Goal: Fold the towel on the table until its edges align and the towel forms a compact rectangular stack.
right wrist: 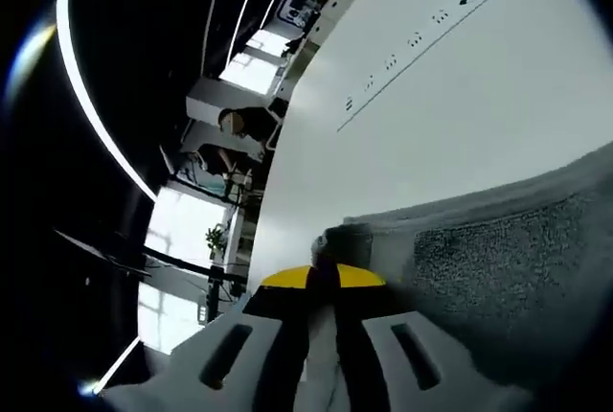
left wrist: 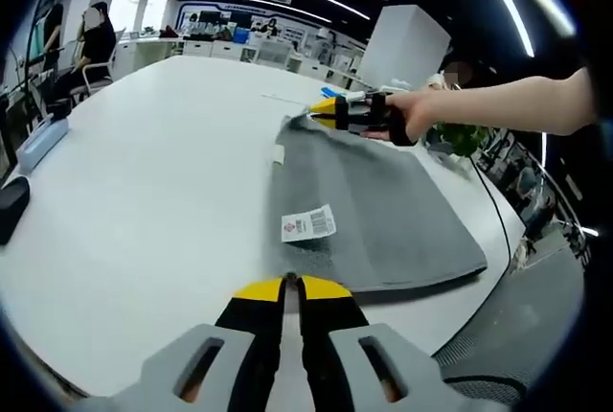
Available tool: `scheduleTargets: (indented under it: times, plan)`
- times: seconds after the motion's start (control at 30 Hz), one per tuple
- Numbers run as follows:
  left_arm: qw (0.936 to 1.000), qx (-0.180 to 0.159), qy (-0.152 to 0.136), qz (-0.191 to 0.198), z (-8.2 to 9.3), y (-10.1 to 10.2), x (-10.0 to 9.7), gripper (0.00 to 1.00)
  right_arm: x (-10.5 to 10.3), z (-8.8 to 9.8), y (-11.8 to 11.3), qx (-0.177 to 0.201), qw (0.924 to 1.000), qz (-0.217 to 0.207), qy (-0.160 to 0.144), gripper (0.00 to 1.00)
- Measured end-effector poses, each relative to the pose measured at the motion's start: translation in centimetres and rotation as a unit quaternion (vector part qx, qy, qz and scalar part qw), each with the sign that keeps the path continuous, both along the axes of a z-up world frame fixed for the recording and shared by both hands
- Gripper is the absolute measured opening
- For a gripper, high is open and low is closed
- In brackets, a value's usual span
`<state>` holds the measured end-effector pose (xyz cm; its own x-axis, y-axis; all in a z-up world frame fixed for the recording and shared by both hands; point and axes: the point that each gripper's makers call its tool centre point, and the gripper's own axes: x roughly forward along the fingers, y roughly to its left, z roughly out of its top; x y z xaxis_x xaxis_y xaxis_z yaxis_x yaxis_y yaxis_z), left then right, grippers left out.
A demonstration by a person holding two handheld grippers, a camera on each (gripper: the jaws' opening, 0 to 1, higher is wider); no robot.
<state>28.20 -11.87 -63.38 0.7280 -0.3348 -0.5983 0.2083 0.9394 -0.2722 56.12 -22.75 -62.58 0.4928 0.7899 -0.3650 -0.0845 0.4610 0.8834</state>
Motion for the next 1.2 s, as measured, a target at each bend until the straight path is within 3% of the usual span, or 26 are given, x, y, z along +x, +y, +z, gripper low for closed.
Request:
scheduleTargets:
  times: [0.1,0.23,0.37,0.57,0.67,0.73,0.83,0.9,1.07,1.13,1.2]
  plan:
    - [1.0000,0.003,-0.005,0.001,0.4,0.1,0.1,0.07,0.2,0.6,-0.7,-0.001,0.9999,-0.002,-0.016,0.08]
    - [0.9998,-0.003,-0.018,0.000,1.4,-0.1,0.1,0.07,-0.2,1.3,-2.4,-0.003,0.9996,-0.002,-0.027,0.13]
    - [0.9992,-0.026,-0.030,-0.010,2.7,-1.0,0.3,0.07,-1.3,1.8,-5.6,-0.011,0.9994,-0.018,-0.029,0.14]
    - [0.9966,-0.003,-0.057,-0.060,5.0,-2.6,0.6,0.07,-3.2,3.9,-10.5,-0.010,0.9976,-0.051,-0.046,0.08]
    - [0.9913,0.020,-0.079,-0.103,6.7,-3.9,1.3,0.06,-5.1,5.1,-12.3,-0.007,0.9975,-0.051,-0.049,0.04]
    - [0.9904,0.014,-0.078,-0.113,8.0,-5.0,1.4,0.03,-6.4,5.5,-13.7,-0.025,0.9971,-0.045,-0.055,0.04]
    - [0.9833,0.009,-0.098,-0.153,10.3,-7.3,1.3,0.01,-7.4,6.5,-15.7,-0.017,0.9956,-0.066,-0.065,0.05]
    - [0.9779,0.020,-0.107,-0.178,11.2,-8.5,1.1,0.01,-8.0,6.7,-17.2,-0.010,0.9944,-0.085,-0.062,0.04]
    - [0.9668,0.045,-0.113,-0.225,12.4,-11.9,0.4,0.00,-9.0,7.1,-19.3,-0.021,0.9946,-0.080,-0.063,0.03]
    - [0.9643,0.041,-0.120,-0.232,13.1,-13.1,0.3,0.00,-8.7,8.3,-20.3,0.001,0.9923,-0.104,-0.068,0.04]
    - [0.9616,0.005,-0.129,-0.242,14.3,-15.2,-0.1,0.00,-8.7,9.2,-21.1,0.013,0.9913,-0.110,-0.071,0.04]
